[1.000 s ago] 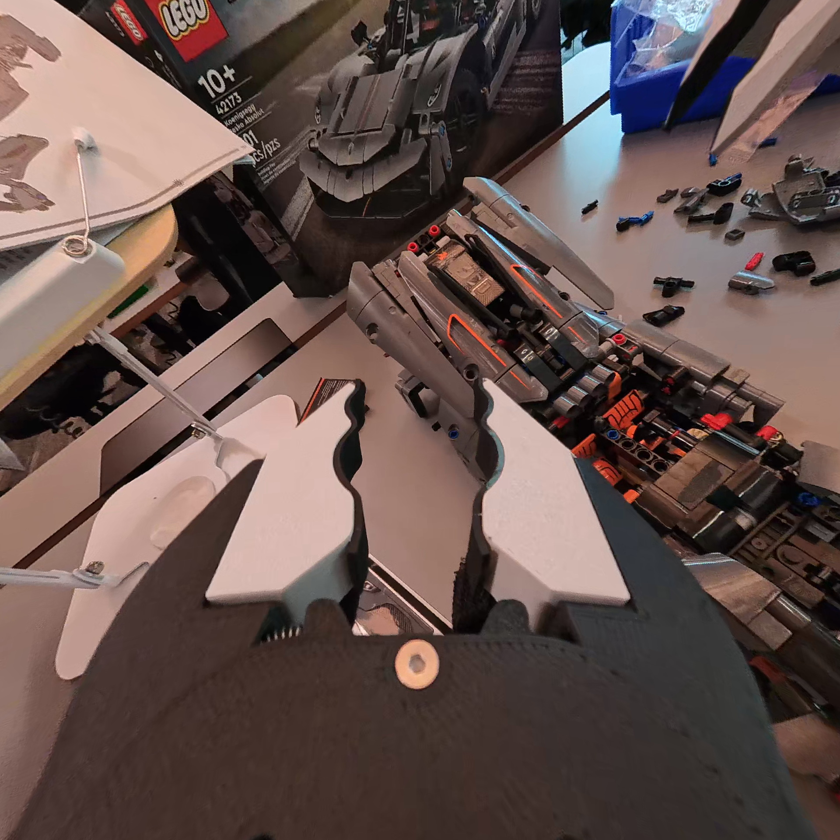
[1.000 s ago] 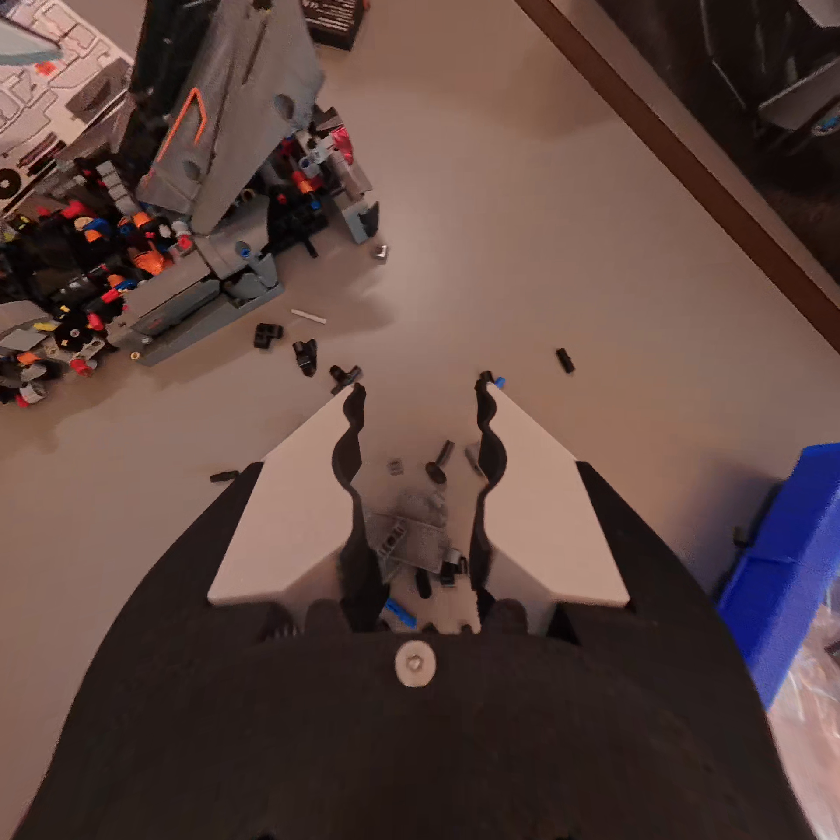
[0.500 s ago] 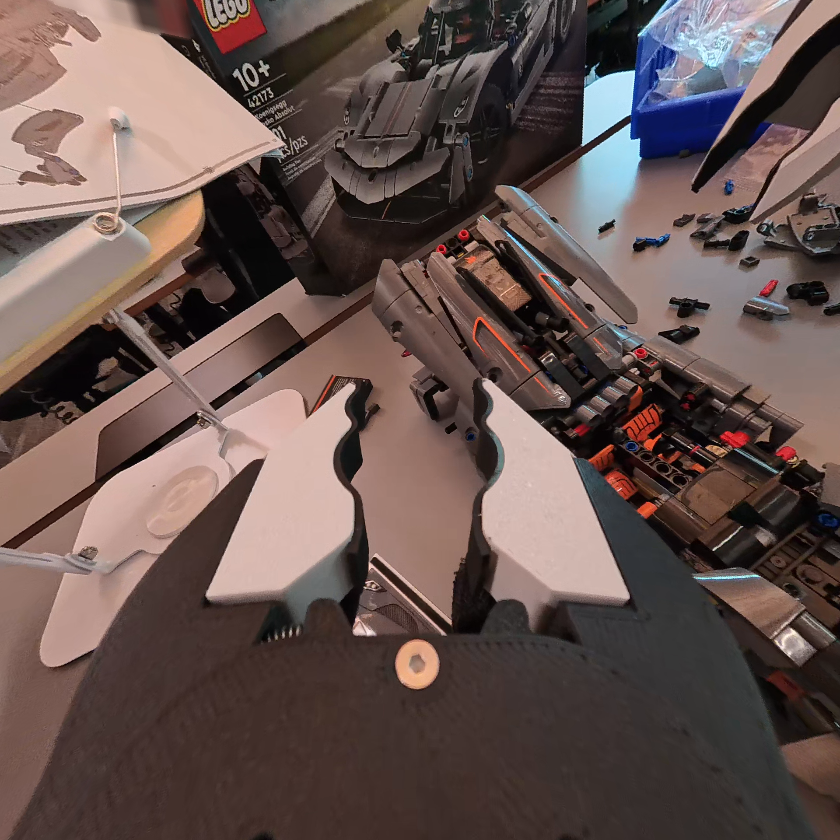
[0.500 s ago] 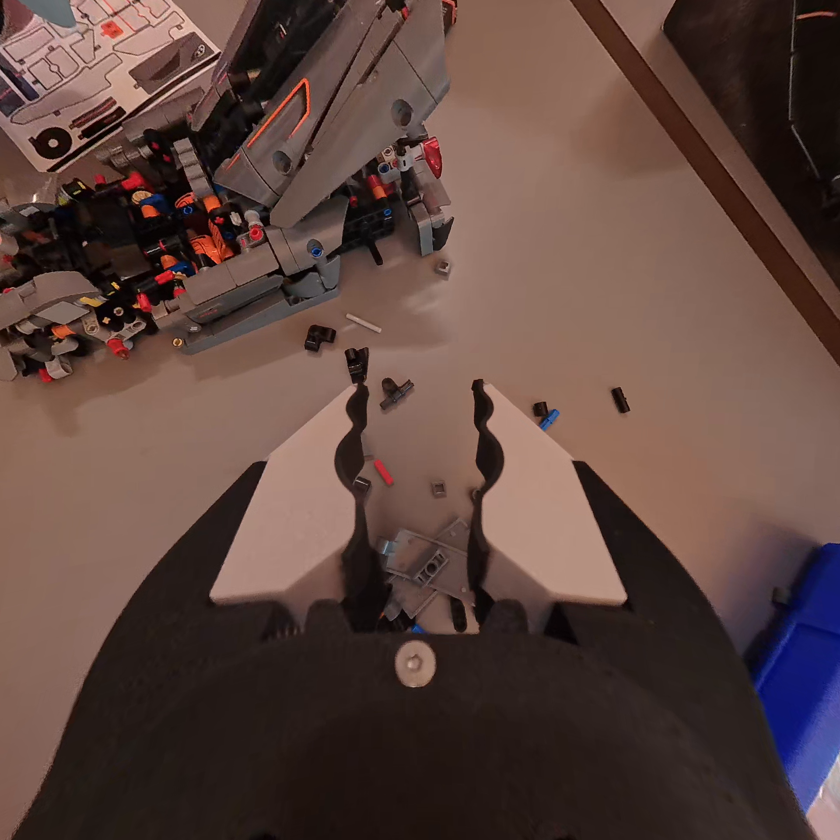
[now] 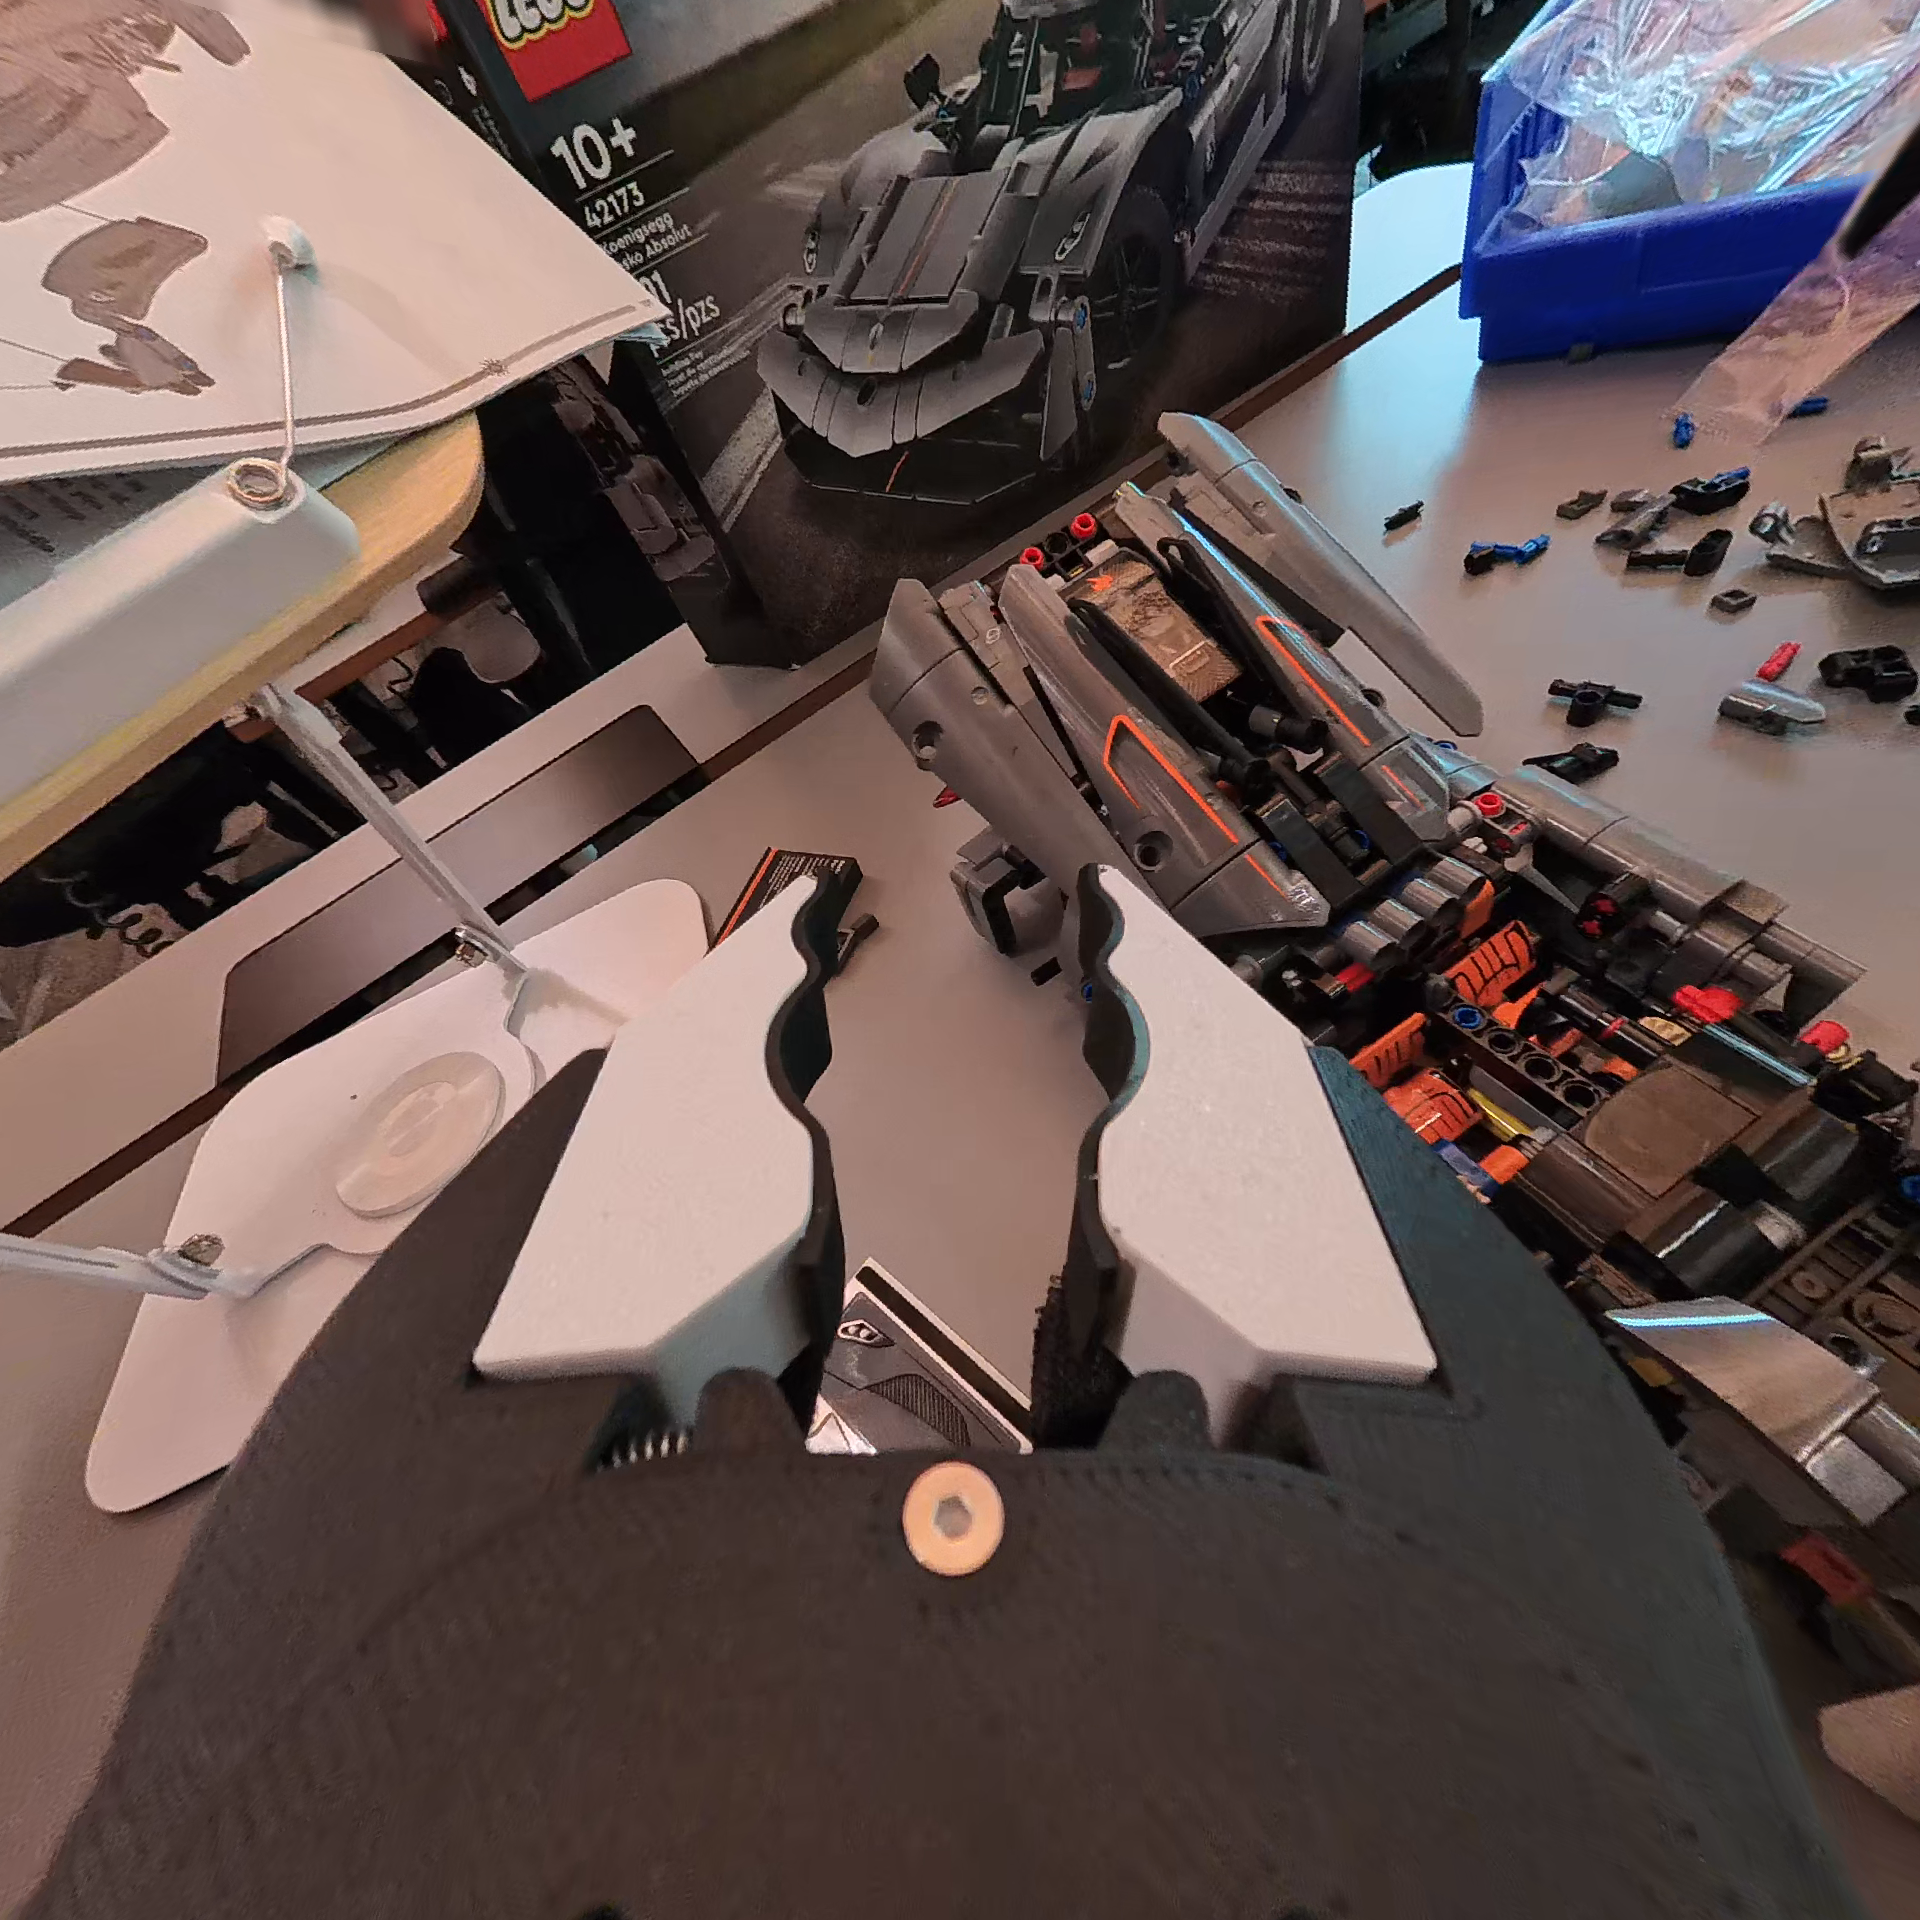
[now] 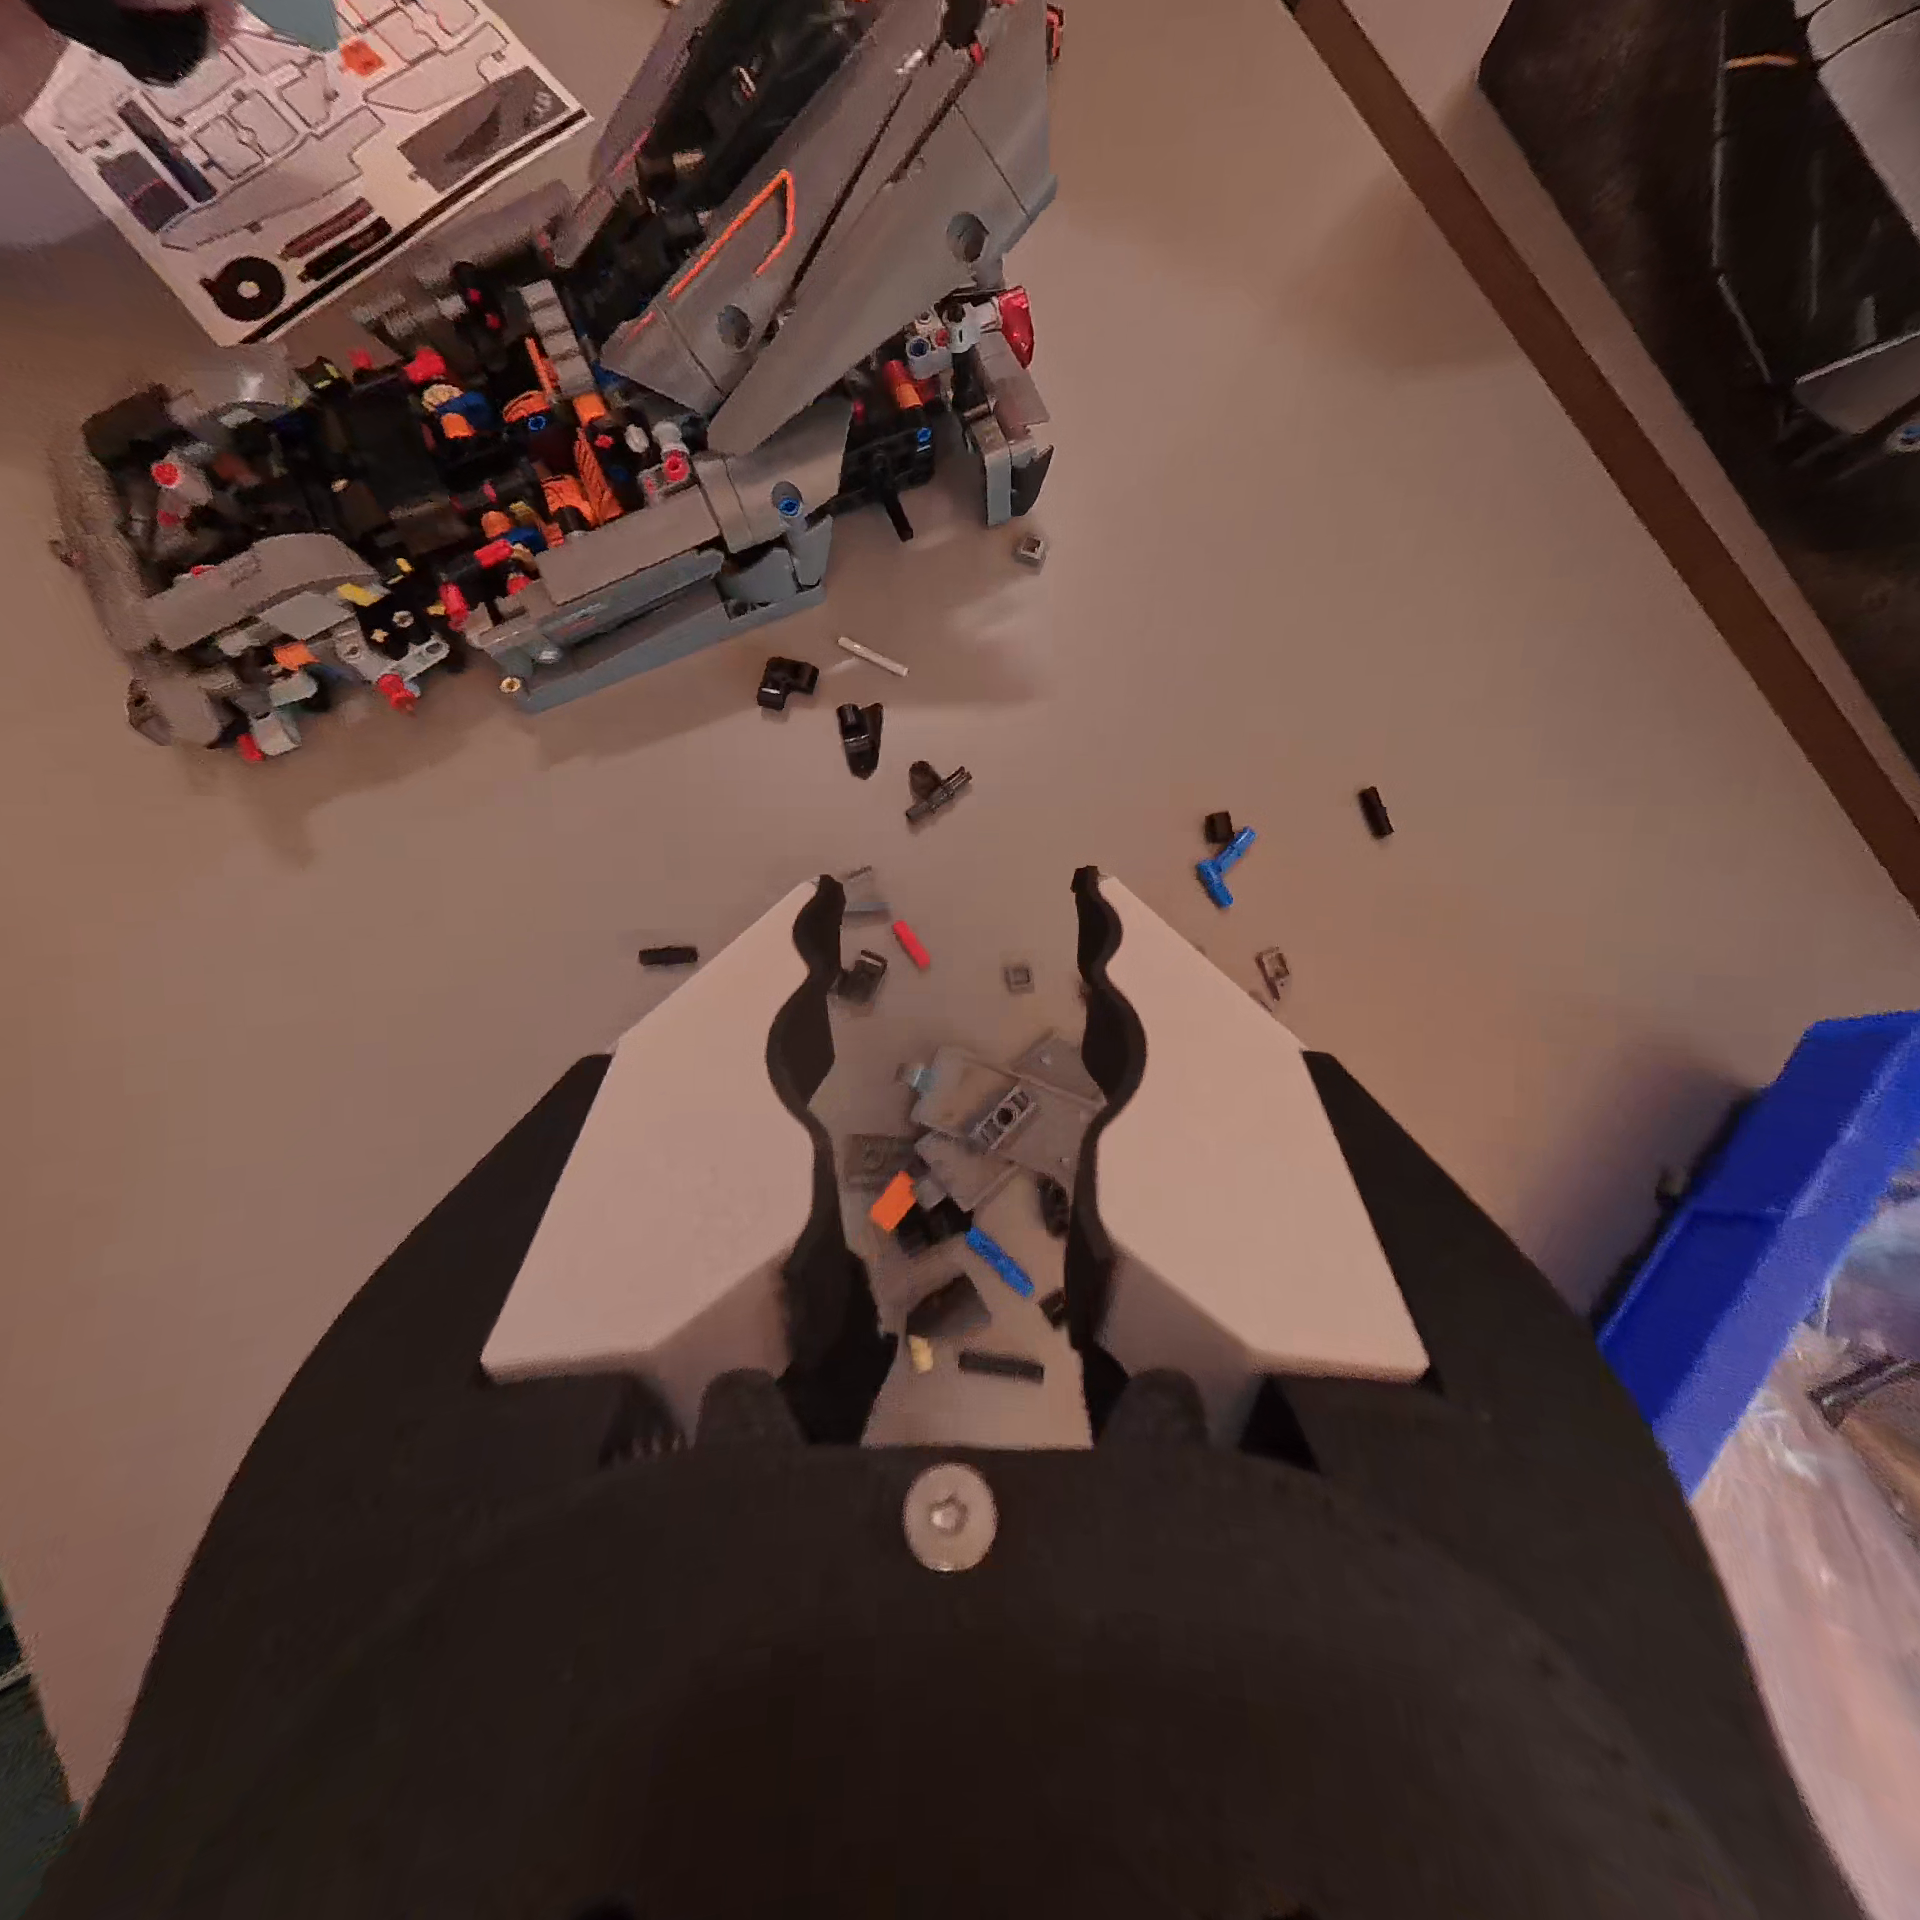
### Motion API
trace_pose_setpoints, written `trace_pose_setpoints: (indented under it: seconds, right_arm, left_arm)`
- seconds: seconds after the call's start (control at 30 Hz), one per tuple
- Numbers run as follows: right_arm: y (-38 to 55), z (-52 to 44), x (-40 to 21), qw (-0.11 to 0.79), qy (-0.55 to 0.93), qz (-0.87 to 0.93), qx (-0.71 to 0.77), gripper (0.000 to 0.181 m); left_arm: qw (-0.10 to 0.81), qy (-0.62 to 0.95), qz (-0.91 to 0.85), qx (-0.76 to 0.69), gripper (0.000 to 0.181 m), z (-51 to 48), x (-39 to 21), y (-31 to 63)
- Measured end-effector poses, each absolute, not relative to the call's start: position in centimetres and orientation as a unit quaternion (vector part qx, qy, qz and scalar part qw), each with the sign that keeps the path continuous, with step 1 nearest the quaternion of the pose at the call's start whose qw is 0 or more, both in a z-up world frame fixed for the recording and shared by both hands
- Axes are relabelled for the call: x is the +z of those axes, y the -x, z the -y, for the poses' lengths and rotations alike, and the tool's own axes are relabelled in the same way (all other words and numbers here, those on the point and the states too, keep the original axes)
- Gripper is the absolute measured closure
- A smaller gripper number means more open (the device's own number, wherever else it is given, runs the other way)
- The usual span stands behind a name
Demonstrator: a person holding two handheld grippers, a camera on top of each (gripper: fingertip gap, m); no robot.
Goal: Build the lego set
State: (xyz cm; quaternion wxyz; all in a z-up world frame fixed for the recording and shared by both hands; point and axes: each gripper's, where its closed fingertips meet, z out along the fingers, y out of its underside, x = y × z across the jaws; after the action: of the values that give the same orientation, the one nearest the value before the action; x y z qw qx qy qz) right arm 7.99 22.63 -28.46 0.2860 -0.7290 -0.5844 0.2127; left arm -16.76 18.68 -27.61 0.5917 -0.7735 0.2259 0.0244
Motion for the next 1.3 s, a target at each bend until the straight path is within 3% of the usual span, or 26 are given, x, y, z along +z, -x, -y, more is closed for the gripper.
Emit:
trace_pose_setpoints:
  seconds: [0.33,0.5,0.67,0.8,1.0,1.3]
  right_arm:
    - [-9.6,-20.2,-28.6,0.279,0.721,0.592,0.229,0.147]
    - [-7.1,-19.0,-28.9,0.269,0.705,0.611,0.239,0.144]
    - [-4.7,-19.3,-28.8,0.273,0.713,0.585,0.275,0.143]
    - [-0.5,-18.5,-30.7,0.243,0.732,0.540,0.336,0.125]
    - [3.2,-17.9,-33.5,0.191,0.761,0.489,0.381,0.115]
    - [6.3,-17.1,-34.6,0.196,0.763,0.478,0.388,0.117]
  left_arm:
    - [0.582,0.780,-0.226,0.034,0.138,-19.0,-28.3,16.9]
    - [0.584,0.784,-0.211,0.026,0.138,-19.0,-28.1,17.9]
    - [0.526,0.821,-0.221,-0.039,0.139,-18.6,-30.4,17.3]
    - [0.469,0.838,-0.206,-0.189,0.135,-17.3,-31.4,15.2]
    - [0.414,0.859,-0.209,-0.216,0.124,-16.6,-33.5,15.1]
    - [0.383,0.866,-0.206,-0.248,0.133,-16.0,-34.5,14.4]
